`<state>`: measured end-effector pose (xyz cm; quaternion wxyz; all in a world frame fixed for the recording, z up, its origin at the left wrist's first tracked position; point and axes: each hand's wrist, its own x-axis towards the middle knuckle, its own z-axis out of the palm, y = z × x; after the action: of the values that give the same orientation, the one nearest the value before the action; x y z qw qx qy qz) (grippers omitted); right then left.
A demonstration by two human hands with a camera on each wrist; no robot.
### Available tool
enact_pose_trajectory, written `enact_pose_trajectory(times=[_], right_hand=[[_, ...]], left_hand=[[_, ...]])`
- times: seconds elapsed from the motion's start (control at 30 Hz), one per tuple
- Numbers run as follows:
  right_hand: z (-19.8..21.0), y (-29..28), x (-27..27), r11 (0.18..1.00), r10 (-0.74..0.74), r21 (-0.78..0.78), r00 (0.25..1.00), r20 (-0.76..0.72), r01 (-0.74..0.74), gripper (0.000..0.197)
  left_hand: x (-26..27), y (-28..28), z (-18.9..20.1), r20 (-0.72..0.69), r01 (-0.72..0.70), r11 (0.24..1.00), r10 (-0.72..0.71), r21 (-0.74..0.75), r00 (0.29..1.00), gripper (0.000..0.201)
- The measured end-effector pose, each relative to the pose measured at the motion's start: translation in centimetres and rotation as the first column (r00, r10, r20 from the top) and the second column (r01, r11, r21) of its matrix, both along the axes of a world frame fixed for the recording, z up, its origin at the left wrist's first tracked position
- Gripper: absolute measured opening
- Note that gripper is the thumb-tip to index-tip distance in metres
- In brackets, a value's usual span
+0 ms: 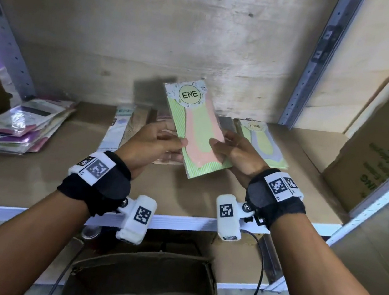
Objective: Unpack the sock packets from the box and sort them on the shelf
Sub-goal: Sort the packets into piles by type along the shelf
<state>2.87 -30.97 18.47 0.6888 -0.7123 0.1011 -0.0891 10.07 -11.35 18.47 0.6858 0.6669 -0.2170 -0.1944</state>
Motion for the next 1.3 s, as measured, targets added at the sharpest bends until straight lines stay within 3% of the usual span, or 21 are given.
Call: enact_pose_trajectory(times=[0.07,0.2,0.33,0.47,0.6,0.7,0.83,0.93,1.3], right_hand=[[0.1,-0.6,0.0,0.999,-0.032,-0.013,0.999,-0.006,0.032,0.023],[0.4,-2.6,0.2,0.99,-0.136,0.024,0.99,-0.031,0.137,0.055],[0.7,-5.1,0.5,0.965,-0.26,-0.056,0.964,-0.049,0.258,0.06],[0.8,-8.7,0.6,0.893,-0.411,-0.232,0.908,-0.073,0.386,0.049],[0.2,-12.2,0.3,0.788,-0.566,-0.369,0.815,-0.123,0.492,0.038],[-0.2,-13.8,-0.2,0.753,-0.617,-0.391,0.775,-0.137,0.529,0.033],[-0.5,-15.2,-0.5,0.743,-0.642,-0.387,0.746,-0.178,0.547,0.029],[-0.8,-15.8,-0.6,0.753,-0.627,-0.403,0.752,-0.203,0.519,0.029],[-2.1,-16.1,-0.1,0.75,-0.614,-0.489,0.744,-0.263,0.445,0.027]], left_hand=[[0.1,-1.3,0.2,0.017,-0.031,0.999,0.03,0.04,0.999,0.032],[1.3,-4.7,0.8,0.016,-0.098,0.991,0.097,0.088,0.995,0.036],[2.8,-9.0,1.6,0.045,-0.163,0.977,0.159,0.135,0.986,0.038],[4.5,-13.8,2.0,0.087,-0.187,0.956,0.172,0.227,0.981,0.039],[5.2,-18.4,1.8,0.136,-0.176,0.925,0.138,0.337,0.981,0.026],[5.4,-21.3,1.7,0.173,-0.153,0.898,0.087,0.413,0.981,0.042],[5.1,-23.6,2.2,0.25,-0.148,0.804,-0.001,0.576,0.968,0.05],[4.8,-24.7,2.1,0.289,-0.169,0.736,-0.038,0.656,0.957,0.038],[4.0,-26.9,0.1,0.525,-0.379,0.537,-0.145,0.754,0.839,0.028]])
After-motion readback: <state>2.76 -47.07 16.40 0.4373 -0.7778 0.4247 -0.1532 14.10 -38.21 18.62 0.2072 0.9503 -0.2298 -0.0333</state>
